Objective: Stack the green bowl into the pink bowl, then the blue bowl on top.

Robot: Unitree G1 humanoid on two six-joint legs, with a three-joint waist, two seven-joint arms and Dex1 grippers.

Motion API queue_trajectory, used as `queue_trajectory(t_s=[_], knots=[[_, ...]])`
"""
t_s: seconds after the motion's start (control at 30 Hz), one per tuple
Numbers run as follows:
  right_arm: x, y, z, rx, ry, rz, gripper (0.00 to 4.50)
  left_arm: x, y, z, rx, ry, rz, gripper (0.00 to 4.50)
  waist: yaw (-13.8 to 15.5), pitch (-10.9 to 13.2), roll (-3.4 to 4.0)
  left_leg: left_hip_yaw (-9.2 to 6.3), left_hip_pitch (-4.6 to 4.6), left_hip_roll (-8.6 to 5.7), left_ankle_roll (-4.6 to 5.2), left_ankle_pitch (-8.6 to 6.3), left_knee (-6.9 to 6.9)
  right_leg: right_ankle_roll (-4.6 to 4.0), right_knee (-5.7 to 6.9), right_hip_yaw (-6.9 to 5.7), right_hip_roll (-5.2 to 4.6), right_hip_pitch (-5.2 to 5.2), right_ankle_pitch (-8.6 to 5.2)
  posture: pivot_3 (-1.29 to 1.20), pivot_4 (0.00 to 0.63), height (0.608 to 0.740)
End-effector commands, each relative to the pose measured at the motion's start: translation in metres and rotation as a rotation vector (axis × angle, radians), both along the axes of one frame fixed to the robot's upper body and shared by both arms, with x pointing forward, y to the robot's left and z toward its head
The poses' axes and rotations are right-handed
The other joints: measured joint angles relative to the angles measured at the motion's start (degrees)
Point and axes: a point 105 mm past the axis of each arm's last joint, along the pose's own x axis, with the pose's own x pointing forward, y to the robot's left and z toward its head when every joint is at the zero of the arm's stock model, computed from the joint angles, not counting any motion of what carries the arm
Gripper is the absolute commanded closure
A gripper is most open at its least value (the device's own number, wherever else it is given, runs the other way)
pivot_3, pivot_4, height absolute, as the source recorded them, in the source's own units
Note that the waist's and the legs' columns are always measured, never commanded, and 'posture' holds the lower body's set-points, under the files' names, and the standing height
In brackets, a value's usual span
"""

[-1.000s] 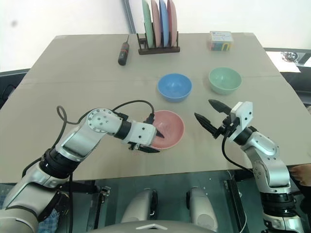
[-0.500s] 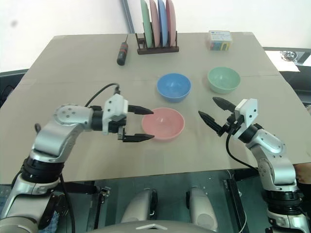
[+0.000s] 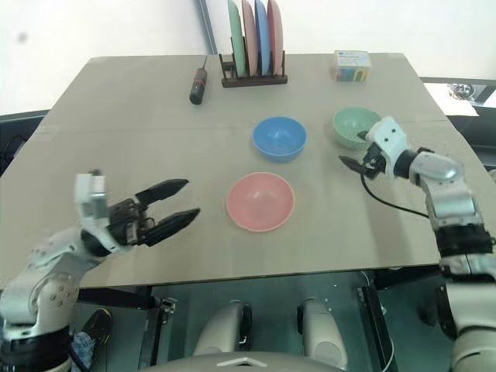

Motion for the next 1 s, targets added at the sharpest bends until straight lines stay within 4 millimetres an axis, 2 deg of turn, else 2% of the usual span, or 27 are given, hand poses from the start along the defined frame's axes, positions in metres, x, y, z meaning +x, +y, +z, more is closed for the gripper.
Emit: queue_trajectory(t_s=[0.03, 0.27, 0.4, 0.43, 0.47, 0.6, 0.7, 0.9, 1.0], knots=[[0.019, -0.003, 0.003, -0.092, -0.008, -0.022, 0.75, -0.015, 0.004, 0.013, -0.036, -0.072, 0.02, 0.15, -0.18, 0.0, 0.01, 0.03, 0.0, 0.0, 0.0, 0.0, 0.0, 0.0, -0.01, 0.03, 0.0, -0.01, 0.0, 0.0, 0.15, 0.74], [0.041, -0.005, -0.011, -0.21, 0.07, -0.12, 0.75, -0.031, 0.007, 0.003, -0.034, -0.059, 0.029, 0.15, -0.01, 0.01, 0.02, 0.05, -0.1, -0.03, 0.02, -0.02, -0.02, -0.02, -0.09, 0.05, -0.04, -0.05, 0.01, 0.0, 0.15, 0.74], [0.045, -0.005, -0.013, -0.247, 0.088, -0.145, 0.75, -0.034, 0.005, 0.001, -0.037, -0.061, 0.034, 0.15, -0.05, 0.01, 0.02, 0.06, -0.08, -0.03, 0.02, -0.02, -0.02, -0.04, -0.07, 0.05, -0.04, -0.06, 0.0, 0.0, 0.15, 0.74], [0.045, -0.005, -0.013, -0.246, 0.093, -0.152, 1.27, -0.035, 0.005, 0.001, -0.038, -0.064, 0.034, 0.0, -0.07, 0.01, 0.02, 0.06, -0.08, -0.03, 0.02, -0.02, -0.01, -0.06, -0.07, 0.05, -0.04, -0.06, -0.01, 0.0, 0.15, 0.74], [0.046, -0.005, -0.013, -0.247, 0.096, -0.153, 1.57, -0.035, 0.004, 0.001, -0.039, -0.069, 0.036, 0.0, -0.08, 0.01, 0.02, 0.06, -0.07, -0.03, 0.02, -0.02, -0.01, -0.2, -0.06, 0.05, -0.04, -0.06, -0.08, 0.0, 0.15, 0.74], [0.046, -0.005, -0.012, -0.271, 0.085, -0.152, 3.36, -0.036, 0.003, 0.002, -0.036, -0.087, 0.035, 0.0, -0.12, 0.02, 0.03, 0.06, -0.07, -0.03, 0.02, -0.02, -0.01, -0.23, -0.05, 0.05, -0.04, -0.06, -0.1, 0.0, 0.15, 0.74], [0.046, -0.004, -0.013, -0.268, 0.085, -0.149, 4.41, -0.036, 0.003, 0.002, -0.034, -0.091, 0.038, 0.0, -0.17, 0.01, 0.04, 0.06, -0.07, -0.03, 0.02, -0.02, -0.01, -0.18, -0.05, 0.06, -0.04, -0.07, -0.07, 0.0, 0.15, 0.74], [0.047, 0.002, -0.002, -0.252, 0.046, -0.108, 4.41, -0.032, 0.003, 0.003, -0.032, -0.112, 0.029, 0.0, -0.21, 0.04, 0.08, 0.07, -0.06, -0.02, 0.02, -0.02, -0.02, -0.19, -0.04, 0.07, -0.02, -0.07, -0.08, 0.0, 0.15, 0.74], [0.042, 0.016, 0.008, -0.248, 0.035, 0.013, 4.41, -0.029, 0.005, 0.006, -0.037, -0.12, 0.022, 0.0, -0.19, 0.05, 0.1, 0.07, -0.07, -0.02, 0.02, -0.02, -0.02, -0.17, -0.04, 0.07, -0.02, -0.07, -0.06, 0.0, 0.15, 0.74]])
